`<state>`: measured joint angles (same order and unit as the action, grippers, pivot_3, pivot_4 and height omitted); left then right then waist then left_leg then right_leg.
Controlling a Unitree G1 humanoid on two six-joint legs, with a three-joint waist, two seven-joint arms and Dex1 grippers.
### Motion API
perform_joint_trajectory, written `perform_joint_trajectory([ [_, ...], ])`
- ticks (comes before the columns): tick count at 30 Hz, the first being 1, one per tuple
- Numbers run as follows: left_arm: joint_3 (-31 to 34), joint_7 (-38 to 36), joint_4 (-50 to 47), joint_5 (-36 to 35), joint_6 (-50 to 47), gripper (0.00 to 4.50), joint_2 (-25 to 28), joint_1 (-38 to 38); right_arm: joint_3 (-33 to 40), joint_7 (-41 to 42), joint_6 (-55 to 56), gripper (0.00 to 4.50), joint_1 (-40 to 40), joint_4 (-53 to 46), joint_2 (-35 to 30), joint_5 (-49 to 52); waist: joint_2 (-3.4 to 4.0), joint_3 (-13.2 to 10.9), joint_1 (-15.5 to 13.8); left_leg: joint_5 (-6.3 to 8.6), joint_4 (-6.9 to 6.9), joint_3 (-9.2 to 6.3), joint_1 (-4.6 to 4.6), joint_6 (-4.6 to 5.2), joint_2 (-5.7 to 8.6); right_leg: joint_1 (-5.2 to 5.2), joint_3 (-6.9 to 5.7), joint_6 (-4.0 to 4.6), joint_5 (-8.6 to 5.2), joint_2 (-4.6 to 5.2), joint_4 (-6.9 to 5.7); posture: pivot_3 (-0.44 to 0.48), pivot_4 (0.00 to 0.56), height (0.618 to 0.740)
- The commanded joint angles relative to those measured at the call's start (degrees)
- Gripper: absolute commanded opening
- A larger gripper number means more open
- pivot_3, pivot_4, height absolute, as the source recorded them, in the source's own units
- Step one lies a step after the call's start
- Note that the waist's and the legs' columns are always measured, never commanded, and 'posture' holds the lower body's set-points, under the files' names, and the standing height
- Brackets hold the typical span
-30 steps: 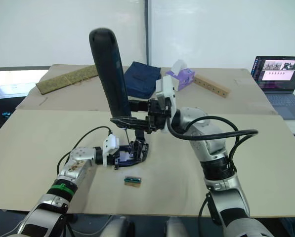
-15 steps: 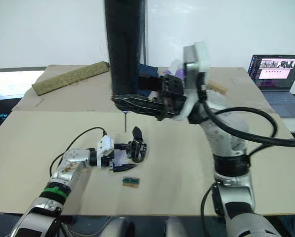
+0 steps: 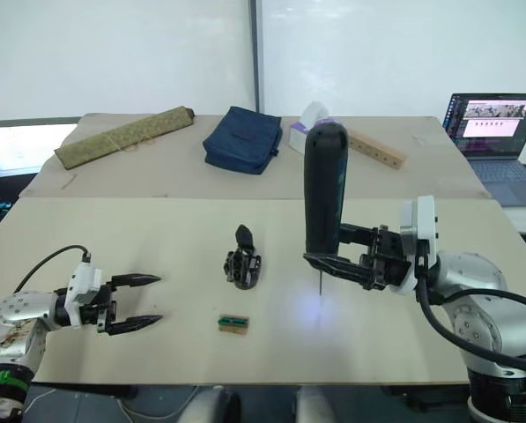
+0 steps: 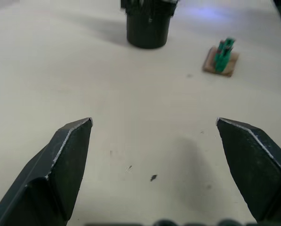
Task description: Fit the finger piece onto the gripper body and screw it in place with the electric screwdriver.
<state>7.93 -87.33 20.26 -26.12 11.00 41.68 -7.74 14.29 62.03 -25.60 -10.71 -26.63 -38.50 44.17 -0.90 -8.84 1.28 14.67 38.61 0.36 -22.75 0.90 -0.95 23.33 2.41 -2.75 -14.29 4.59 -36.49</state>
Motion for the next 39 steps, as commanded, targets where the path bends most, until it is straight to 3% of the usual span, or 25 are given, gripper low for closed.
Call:
perform_joint_trajectory([
  [1, -0.1, 0.7, -7.3, -2.0, -0.6, 4.45, -1.3, 2.0, -0.9, -2.0, 2.6, 1.92, -2.7, -4.9, 1.7, 1.5, -0.01, -0.1, -0.1, 0.00, 0.00, 0.00, 0.00, 0.00, 0.00, 0.00, 0.00, 0.00, 0.00, 0.01, 0.00, 0.000, 0.150, 0.740],
  [8, -6.8, 6.2, -18.2, 3.0, -2.0, 4.45, -4.2, 4.1, -12.6, -8.9, -1.0, 1.92, -12.2, -7.8, 10.4, 3.1, -0.02, -0.2, -0.3, -0.01, 0.05, -0.07, -0.10, -0.01, -0.02, 0.15, 0.00, 0.01, 0.01, -0.17, -0.14, 0.000, 0.150, 0.740],
  [17, -16.4, 11.0, -19.4, 9.4, -6.6, 4.45, -7.2, 1.1, -22.2, -3.2, 4.8, 1.92, -12.7, -2.3, 15.5, -3.0, -0.09, -0.3, -0.6, -0.01, 0.25, -0.06, -0.19, 0.00, 0.08, 0.12, -0.03, -0.04, 0.03, -0.17, -0.14, 0.000, 0.150, 0.740],
  [29, -21.6, 14.2, -16.3, 13.1, -7.7, 4.45, -10.2, -1.9, -28.2, 2.8, 14.7, 1.92, -12.5, 6.0, 19.2, -11.8, -0.10, -0.3, -0.6, -0.02, 0.25, -0.05, -0.09, 0.00, 0.11, 0.09, -0.04, -0.05, 0.02, -0.31, -0.26, 0.000, 0.150, 0.740],
  [39, -21.8, 12.9, -10.1, 13.9, -3.5, 4.45, -10.2, -2.4, -29.3, 3.8, 15.5, 1.92, -13.3, 9.2, 21.7, -13.2, -0.09, -0.3, -0.6, -0.02, 0.23, -0.05, 0.23, 0.00, 0.11, -0.20, -0.05, -0.04, 0.02, -0.30, -0.26, 0.000, 0.150, 0.740],
])
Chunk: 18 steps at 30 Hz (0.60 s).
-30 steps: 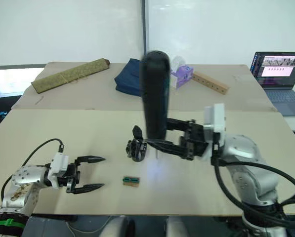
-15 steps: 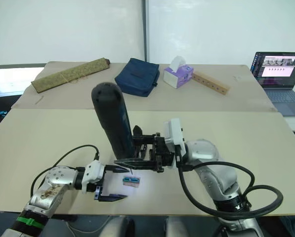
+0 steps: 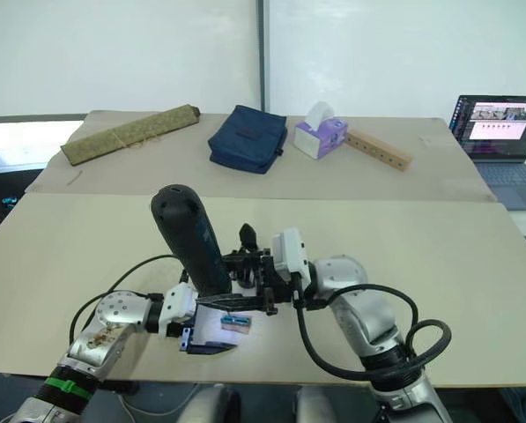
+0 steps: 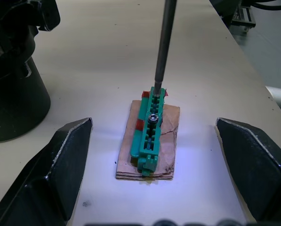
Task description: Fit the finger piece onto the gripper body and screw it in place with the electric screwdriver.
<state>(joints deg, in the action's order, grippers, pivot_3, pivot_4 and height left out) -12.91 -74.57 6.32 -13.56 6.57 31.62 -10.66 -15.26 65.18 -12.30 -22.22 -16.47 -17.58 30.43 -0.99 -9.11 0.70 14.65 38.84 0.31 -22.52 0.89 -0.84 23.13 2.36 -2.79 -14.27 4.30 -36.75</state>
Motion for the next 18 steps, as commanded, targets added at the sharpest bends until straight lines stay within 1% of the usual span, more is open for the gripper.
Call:
perform_joint_trajectory([
  [1, -1.0, 0.0, 4.4, 1.4, 1.5, 4.45, -0.2, 0.4, 0.2, 0.8, 2.3, 1.92, -1.8, -0.7, 0.9, 0.4, 0.01, 0.0, 0.0, 0.00, -0.02, 0.01, 0.07, 0.00, 0.00, -0.04, 0.00, 0.00, 0.00, 0.00, 0.00, 0.000, 0.150, 0.740],
  [5, -1.1, -0.2, 5.3, 1.3, 2.4, 4.45, -0.6, 0.6, 0.3, 1.2, 2.4, 1.92, -1.9, 0.1, 0.9, -0.2, 0.07, 0.0, 0.0, 0.00, -0.02, 0.02, 0.19, 0.00, -0.01, -0.14, 0.01, 0.02, -0.01, 0.00, -0.03, 0.000, 0.150, 0.740],
  [18, -1.3, -0.4, 5.3, 1.1, 2.7, 4.45, -0.8, 1.4, 0.0, 1.7, 2.8, 1.92, -2.1, 1.6, 1.7, -1.3, 0.13, 0.1, 0.0, 0.00, -0.02, 0.03, 0.20, 0.00, 0.00, -0.13, 0.02, 0.01, -0.01, 0.00, -0.04, 0.000, 0.150, 0.740],
])
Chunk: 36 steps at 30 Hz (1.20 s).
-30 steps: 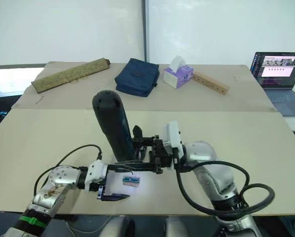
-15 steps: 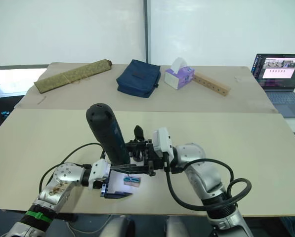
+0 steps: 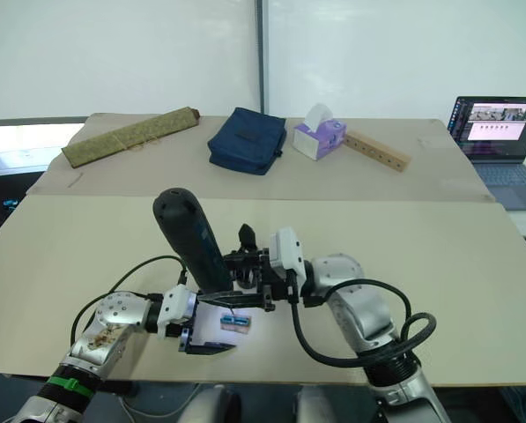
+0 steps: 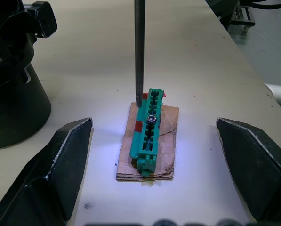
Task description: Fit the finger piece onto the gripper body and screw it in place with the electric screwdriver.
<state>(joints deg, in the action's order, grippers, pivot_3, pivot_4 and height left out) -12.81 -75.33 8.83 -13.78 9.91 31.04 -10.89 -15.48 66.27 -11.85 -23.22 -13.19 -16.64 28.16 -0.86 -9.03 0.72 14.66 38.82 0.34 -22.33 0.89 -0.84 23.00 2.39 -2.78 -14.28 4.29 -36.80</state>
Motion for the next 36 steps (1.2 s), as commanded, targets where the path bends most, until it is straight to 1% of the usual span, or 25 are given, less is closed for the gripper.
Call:
perform_joint_trajectory([
  [1, -1.4, 0.3, 2.8, 1.3, -0.6, 4.45, -0.2, 1.7, 0.2, 0.6, 2.3, 1.92, -1.1, -1.7, 0.8, 0.9, 0.00, 0.0, 0.0, 0.00, 0.00, 0.00, 0.00, 0.00, 0.00, 0.00, 0.00, 0.00, 0.00, 0.00, 0.00, 0.000, 0.150, 0.740],
  [36, -1.5, 0.8, 3.3, 1.6, -0.6, 4.45, -0.7, 1.6, -0.6, 0.9, 1.4, 1.92, -1.2, -0.7, 0.8, 0.9, 0.03, 0.0, 0.0, 0.00, 0.00, 0.01, 0.00, 0.00, 0.00, 0.00, 0.00, 0.00, 0.00, 0.01, 0.01, 0.000, 0.150, 0.740],
])
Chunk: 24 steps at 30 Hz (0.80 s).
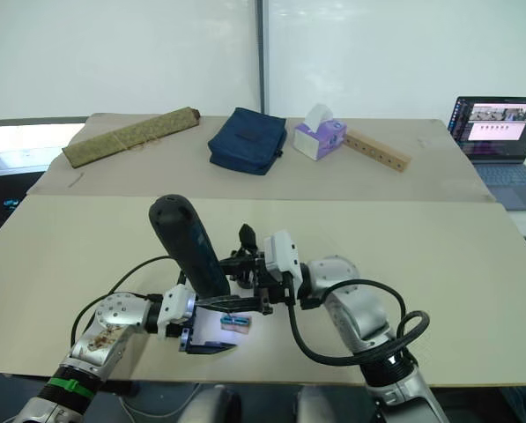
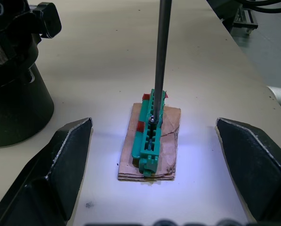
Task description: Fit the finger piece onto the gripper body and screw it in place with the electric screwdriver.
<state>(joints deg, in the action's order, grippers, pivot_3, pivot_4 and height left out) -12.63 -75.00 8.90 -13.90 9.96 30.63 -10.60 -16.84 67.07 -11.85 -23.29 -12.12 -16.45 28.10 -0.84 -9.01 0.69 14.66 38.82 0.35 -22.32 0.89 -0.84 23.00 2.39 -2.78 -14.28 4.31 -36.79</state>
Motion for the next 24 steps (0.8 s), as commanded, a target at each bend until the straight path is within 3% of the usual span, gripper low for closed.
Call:
perform_joint_trajectory([
  [1, -1.7, 0.5, 3.3, 1.7, -0.5, 4.45, -0.3, 1.4, 0.7, 0.1, 1.4, 1.92, -1.0, -1.8, 0.6, 1.0, 0.01, 0.0, 0.0, 0.00, 0.00, 0.00, 0.00, 0.00, 0.00, 0.00, 0.00, 0.00, 0.00, 0.00, 0.00, 0.000, 0.150, 0.740],
  [24, -1.8, 0.5, 3.3, 1.8, -0.5, 4.45, -0.6, 1.5, 1.7, 0.0, 2.0, 1.92, -1.1, -1.4, 0.2, 1.2, 0.12, 0.1, 0.0, 0.00, 0.00, 0.00, 0.00, 0.00, 0.00, -0.01, 0.00, 0.00, 0.00, 0.00, 0.01, 0.000, 0.150, 0.740],
])
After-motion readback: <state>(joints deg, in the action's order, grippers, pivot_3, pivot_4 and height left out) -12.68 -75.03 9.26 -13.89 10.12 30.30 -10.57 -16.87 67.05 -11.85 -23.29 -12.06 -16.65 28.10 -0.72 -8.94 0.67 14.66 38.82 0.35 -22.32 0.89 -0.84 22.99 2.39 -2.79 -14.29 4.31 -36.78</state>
